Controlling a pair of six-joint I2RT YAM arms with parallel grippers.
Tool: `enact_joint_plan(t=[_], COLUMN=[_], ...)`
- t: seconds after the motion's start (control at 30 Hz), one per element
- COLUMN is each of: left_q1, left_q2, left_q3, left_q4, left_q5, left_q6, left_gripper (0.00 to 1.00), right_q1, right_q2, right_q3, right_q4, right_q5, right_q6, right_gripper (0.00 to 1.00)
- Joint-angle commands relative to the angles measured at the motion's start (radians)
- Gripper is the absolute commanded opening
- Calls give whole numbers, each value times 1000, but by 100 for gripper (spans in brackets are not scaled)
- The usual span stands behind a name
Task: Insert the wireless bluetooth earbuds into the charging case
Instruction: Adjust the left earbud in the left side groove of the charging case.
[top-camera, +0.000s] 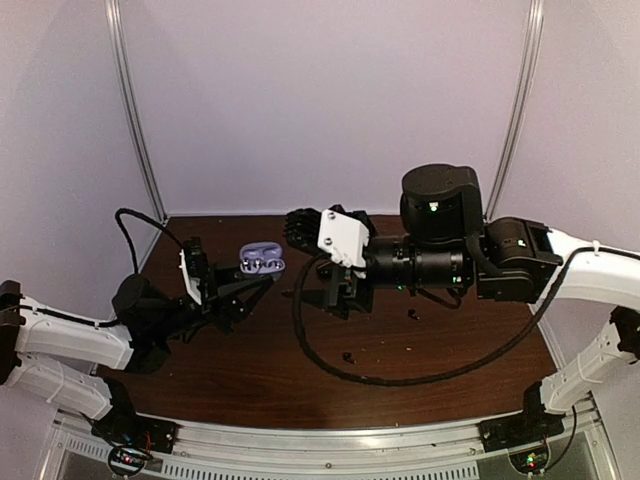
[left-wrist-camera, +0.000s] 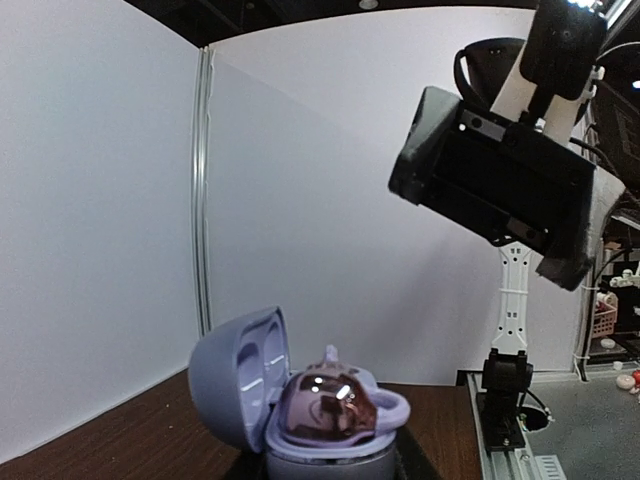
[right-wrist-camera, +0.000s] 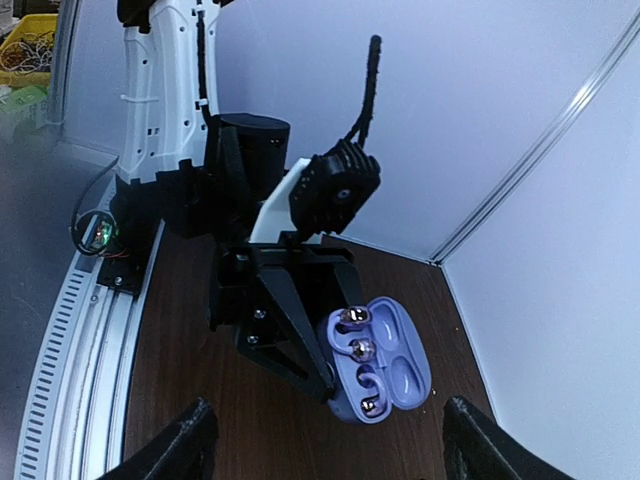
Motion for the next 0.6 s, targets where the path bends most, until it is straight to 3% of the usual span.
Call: enact_joint_plan(t=[0.0, 0.57], left_q1=[0, -24], left_q2=[-9, 17], left_q3=[20, 56], left_q4=[-11, -38], left_q5=[84, 150], left_q6=[-44, -64], left_gripper=[0, 0], right_q1=[59, 91], right_q2=[42, 126], right_q3=[44, 83], right_q4=[-47, -45], right_q5=[15, 64], right_q6=[-92, -148], right_gripper=[76, 75])
